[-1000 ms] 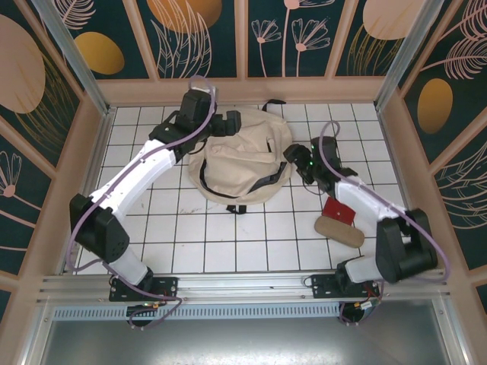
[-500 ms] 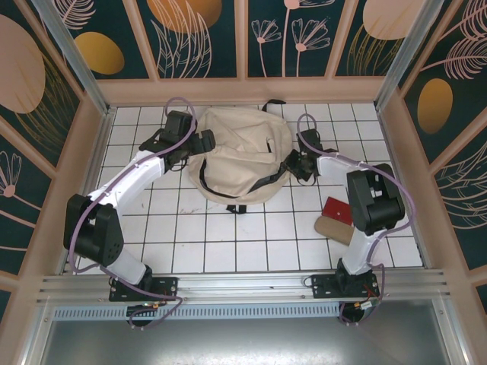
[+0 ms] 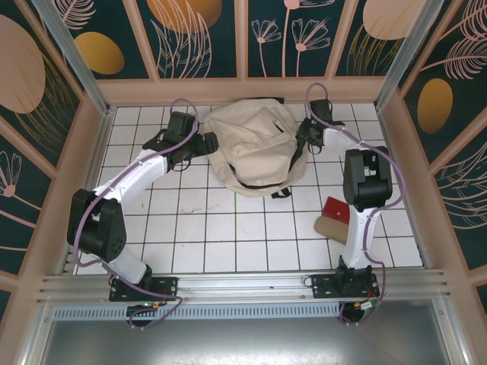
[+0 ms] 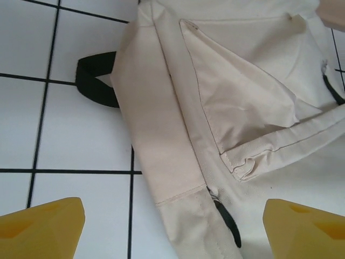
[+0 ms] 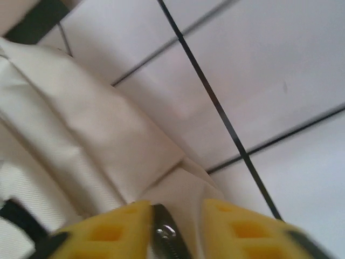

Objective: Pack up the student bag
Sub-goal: Rotate the student bag at the top-center of the table, then zip the student bag at the top-center of the table.

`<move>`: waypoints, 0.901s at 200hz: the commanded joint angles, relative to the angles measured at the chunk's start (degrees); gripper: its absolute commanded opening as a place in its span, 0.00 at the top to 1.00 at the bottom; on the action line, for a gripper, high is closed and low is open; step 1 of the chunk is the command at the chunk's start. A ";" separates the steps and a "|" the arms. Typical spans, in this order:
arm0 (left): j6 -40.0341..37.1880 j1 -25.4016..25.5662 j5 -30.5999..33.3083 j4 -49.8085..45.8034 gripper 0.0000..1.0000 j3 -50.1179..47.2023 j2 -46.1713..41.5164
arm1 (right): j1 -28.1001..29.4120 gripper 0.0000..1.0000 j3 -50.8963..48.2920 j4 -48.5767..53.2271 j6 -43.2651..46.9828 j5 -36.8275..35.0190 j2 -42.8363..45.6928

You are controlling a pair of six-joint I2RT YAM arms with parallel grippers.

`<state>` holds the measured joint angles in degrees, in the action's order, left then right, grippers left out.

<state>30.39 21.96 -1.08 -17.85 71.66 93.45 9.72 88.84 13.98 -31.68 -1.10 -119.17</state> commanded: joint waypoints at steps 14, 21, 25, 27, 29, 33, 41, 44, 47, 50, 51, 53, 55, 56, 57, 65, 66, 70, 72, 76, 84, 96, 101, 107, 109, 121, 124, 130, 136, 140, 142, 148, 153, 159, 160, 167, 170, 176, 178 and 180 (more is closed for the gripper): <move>2.58 -0.33 -6.16 5.47 0.16 -0.06 2.75 | 2.50 0.48 -0.28 4.27 4.59 -4.06 9.23; 3.23 -0.27 -7.10 6.65 0.18 -0.48 3.06 | 3.43 0.47 -1.83 4.82 4.90 -2.76 11.40; 3.65 -0.25 -7.92 7.38 0.19 -0.74 3.33 | 3.92 0.47 -2.81 4.84 5.23 -1.31 12.60; 3.80 -0.25 -8.35 7.80 0.19 -0.91 3.43 | 4.20 0.46 -3.26 4.83 5.36 -0.47 13.10; 4.00 -0.25 -8.86 8.17 0.19 -1.08 3.52 | 4.51 0.46 -3.52 4.90 5.41 -0.15 13.66; 4.35 -0.25 -9.87 8.76 0.20 -1.39 3.62 | 5.08 0.46 -4.49 5.04 5.62 2.68 14.53; 5.64 -0.25 -10.76 9.30 0.22 -2.05 3.83 | 6.46 0.46 -5.79 5.68 5.81 6.60 15.75; 6.35 -0.25 -10.93 9.40 0.25 -2.38 3.84 | 7.14 0.46 -6.24 5.95 5.84 8.34 16.18; 6.92 -0.25 -11.10 9.59 0.27 -2.69 3.80 | 7.82 0.47 -6.68 6.17 5.87 9.84 16.44; 7.40 -0.22 -11.60 9.73 0.30 -3.03 3.84 | 8.49 0.47 -7.23 6.36 5.82 11.13 16.70; 7.62 -0.19 -11.76 9.79 0.31 -3.15 3.80 | 8.75 0.47 -7.43 6.39 5.83 11.61 16.83; 8.00 -0.17 -12.11 9.83 0.32 -3.42 3.75 | 9.29 0.47 -7.80 6.47 5.80 12.48 16.99; 8.41 -0.20 -12.56 9.95 0.34 -3.73 3.73 | 9.74 0.48 -8.15 6.54 5.72 13.22 17.08; 8.61 -0.18 -12.82 10.03 0.34 -3.86 3.75 | 9.90 0.48 -8.37 6.52 5.65 13.62 17.19; 8.88 -0.13 -13.03 10.07 0.34 -4.01 3.71 | 10.29 0.48 -8.57 6.47 5.53 13.95 17.25; 10.54 0.20 -15.24 10.56 0.36 -5.39 3.51 | 12.51 0.52 -10.13 5.91 4.80 16.96 17.65; 10.64 0.29 -15.52 10.60 0.36 -5.56 3.46 | 12.78 0.52 -10.37 5.72 4.66 17.43 17.70; 11.22 0.63 -16.50 11.04 0.37 -6.39 3.27 | 13.84 0.54 -11.29 5.09 4.16 18.88 17.82; 11.52 0.85 -16.87 11.27 0.38 -6.69 3.09 | 14.30 0.54 -11.66 4.79 3.82 19.50 17.94; 12.08 1.31 -17.44 11.88 0.40 -7.77 2.82 | 15.45 0.55 -12.60 3.98 3.00 20.49 18.06; 12.98 2.41 -17.80 12.59 0.43 -9.57 2.38 | 17.47 0.55 -14.53 1.90 0.92 22.14 18.28; 13.75 4.33 -18.12 12.93 0.46 -11.54 2.33 | 19.98 0.55 -16.12 -0.90 -1.04 25.13 18.24; 14.44 4.97 -18.00 13.34 0.48 -12.37 2.31 | 20.96 0.56 -16.31 -1.39 -1.76 25.38 18.11; 15.13 5.62 -18.01 14.05 0.52 -13.53 2.43 | 21.30 0.56 -16.39 -1.73 -2.42 25.05 17.69; 15.33 5.77 -17.99 14.28 0.54 -13.88 2.48 | 21.83 0.56 -16.34 -1.86 -2.53 24.95 17.56; 16.79 6.24 -17.43 15.41 0.62 -15.57 2.78 | 23.83 0.57 -15.86 -1.82 -3.25 24.05 16.37; 17.10 6.26 -17.32 15.73 0.64 -16.29 2.93 | 24.05 0.57 -15.81 -1.89 -3.56 23.78 16.09; 17.49 6.26 -17.35 16.22 0.65 -17.61 3.32 | 24.42 0.60 -15.88 -2.09 -3.88 23.73 15.37; 17.67 6.26 -17.31 16.42 0.67 -18.01 3.84 | 24.70 0.64 -15.89 -2.50 -4.13 24.26 14.58; 17.73 6.26 -17.29 16.48 0.67 -18.11 4.24 | 24.81 0.66 -15.74 -2.55 -4.32 24.67 13.88; 17.76 6.26 -17.38 16.52 0.68 -18.15 4.34 | 24.84 0.67 -15.68 -2.55 -4.41 24.84 13.57; 17.77 6.34 -17.44 16.93 0.71 -18.24 4.38 | 25.10 0.68 -15.41 -2.55 -4.69 25.01 12.68; 17.77 6.35 -17.48 17.13 0.73 -18.33 5.92 | 25.26 0.68 -15.16 -2.63 -4.83 25.09 11.91; 17.94 6.33 -17.48 17.14 0.75 -18.29 6.55 | 25.58 0.68 -14.78 -2.57 -4.88 25.10 10.99; 17.90 6.34 -17.43 17.14 0.76 -18.30 6.60 | 25.60 0.68 -14.63 -2.56 -4.84 25.10 10.90; 17.90 6.35 -17.24 17.10 0.77 -18.20 7.13 | 25.98 0.68 -13.85 -2.09 -4.75 24.90 9.74; 17.86 6.35 -17.06 16.87 0.77 -18.06 7.23 | 26.11 0.68 -13.46 -1.97 -4.67 24.84 9.30; 17.78 6.30 -16.61 16.48 0.80 -17.96 7.29 | 26.37 0.68 -12.81 -1.81 -4.51 24.80 8.39; 17.66 6.33 -16.37 16.40 0.80 -18.00 7.28 | 26.36 0.68 -12.77 -1.90 -4.46 24.87 8.18; 17.61 6.34 -16.20 16.37 0.81 -18.10 7.21 | 26.46 0.67 -12.45 -1.93 -4.45 24.97 7.82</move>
<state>47.40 28.49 -17.78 -2.76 53.87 99.31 35.00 73.41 12.60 -35.14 22.63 -107.66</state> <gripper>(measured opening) 0.218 0.322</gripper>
